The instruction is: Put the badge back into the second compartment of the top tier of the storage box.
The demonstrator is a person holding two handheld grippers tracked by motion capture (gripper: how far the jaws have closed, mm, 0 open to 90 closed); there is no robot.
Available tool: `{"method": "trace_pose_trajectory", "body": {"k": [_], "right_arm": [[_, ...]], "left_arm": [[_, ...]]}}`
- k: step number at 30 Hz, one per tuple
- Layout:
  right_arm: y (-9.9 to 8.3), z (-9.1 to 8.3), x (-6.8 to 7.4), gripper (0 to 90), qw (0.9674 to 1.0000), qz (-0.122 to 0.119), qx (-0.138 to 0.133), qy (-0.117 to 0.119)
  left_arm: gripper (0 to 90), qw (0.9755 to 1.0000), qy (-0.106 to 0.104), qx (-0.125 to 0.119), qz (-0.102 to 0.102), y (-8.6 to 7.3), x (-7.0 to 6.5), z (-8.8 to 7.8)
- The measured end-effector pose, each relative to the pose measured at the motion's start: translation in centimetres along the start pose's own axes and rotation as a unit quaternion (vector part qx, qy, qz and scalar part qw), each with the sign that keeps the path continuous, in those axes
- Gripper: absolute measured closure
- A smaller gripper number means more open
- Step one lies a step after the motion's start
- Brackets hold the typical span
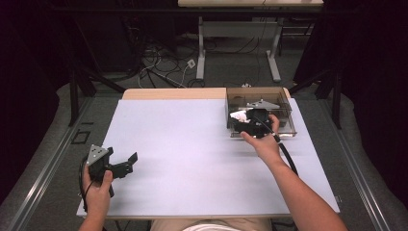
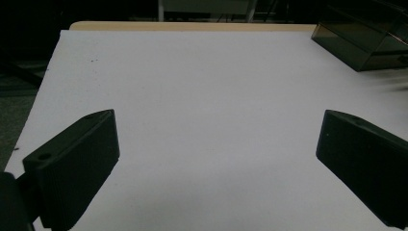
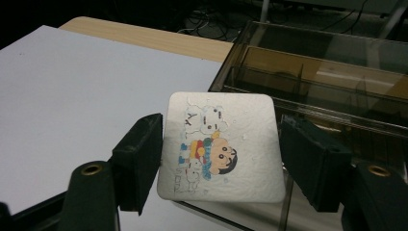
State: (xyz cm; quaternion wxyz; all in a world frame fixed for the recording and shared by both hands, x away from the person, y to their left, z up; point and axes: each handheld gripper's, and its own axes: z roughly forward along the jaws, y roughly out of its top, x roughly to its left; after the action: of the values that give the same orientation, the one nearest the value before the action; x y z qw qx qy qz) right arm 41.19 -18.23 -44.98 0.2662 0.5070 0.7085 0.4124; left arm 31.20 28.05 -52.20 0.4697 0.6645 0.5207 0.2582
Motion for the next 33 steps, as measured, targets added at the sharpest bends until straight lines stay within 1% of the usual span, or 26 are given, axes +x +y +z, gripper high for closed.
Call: {"method": "trace_pose_trajectory", "body": {"k": [1, 2, 4, 5, 8, 10, 15, 22, 25, 26, 29, 33], "right_arm": [[0.0, 0.0, -0.2, 32.6, 1.0000, -0.001, 0.000, -0.001], [0.0, 0.0, -0.3, 32.6, 1.0000, 0.004, 0.002, -0.001], [0.0, 0.0, -0.7, 32.7, 1.0000, 0.000, 0.004, -0.006], [0.0, 0.0, -0.8, 32.7, 0.9999, 0.003, 0.004, -0.009], [0.0, 0.0, -1.3, 32.7, 0.9999, 0.000, 0.005, -0.012], [0.0, -0.1, -1.6, 32.6, 0.9998, 0.006, 0.006, -0.016], [0.1, -0.2, -2.6, 32.7, 0.9997, 0.010, 0.000, -0.024], [-0.2, -0.1, -3.8, 32.7, 0.9990, 0.015, 0.004, -0.043], [-0.3, 0.1, -4.4, 32.6, 0.9986, 0.018, 0.008, -0.049], [-0.3, 0.1, -4.5, 32.6, 0.9985, 0.018, 0.008, -0.051], [-0.5, 0.2, -4.9, 32.6, 0.9980, 0.025, 0.011, -0.057], [-0.8, 0.4, -5.4, 32.6, 0.9975, 0.027, 0.017, -0.063]], "left_arm": [[1.6, 1.0000, 0.000, 0.000, 0.000, 0.0, 0.0, 0.0], [1.6, 1.0000, 0.000, -0.001, -0.002, 0.0, 0.0, 0.0], [1.6, 1.0000, 0.001, 0.000, -0.002, 0.0, 0.1, 0.0], [1.7, 1.0000, 0.002, -0.001, -0.003, 0.0, 0.1, -0.1], [1.7, 1.0000, 0.002, -0.001, -0.002, 0.0, 0.2, -0.2], [1.7, 1.0000, 0.003, 0.000, -0.005, -0.1, 0.1, -0.1], [1.8, 1.0000, 0.002, 0.001, -0.003, -0.1, 0.1, -0.1], [1.8, 1.0000, 0.003, -0.002, -0.004, -0.1, 0.2, -0.2], [1.8, 1.0000, 0.003, -0.002, -0.008, -0.1, 0.1, -0.2], [1.8, 1.0000, 0.003, -0.002, -0.005, -0.1, 0.2, -0.2], [1.8, 1.0000, 0.003, -0.002, -0.006, -0.1, 0.1, -0.3], [1.8, 1.0000, 0.004, -0.002, -0.005, -0.1, 0.2, -0.4]]}}
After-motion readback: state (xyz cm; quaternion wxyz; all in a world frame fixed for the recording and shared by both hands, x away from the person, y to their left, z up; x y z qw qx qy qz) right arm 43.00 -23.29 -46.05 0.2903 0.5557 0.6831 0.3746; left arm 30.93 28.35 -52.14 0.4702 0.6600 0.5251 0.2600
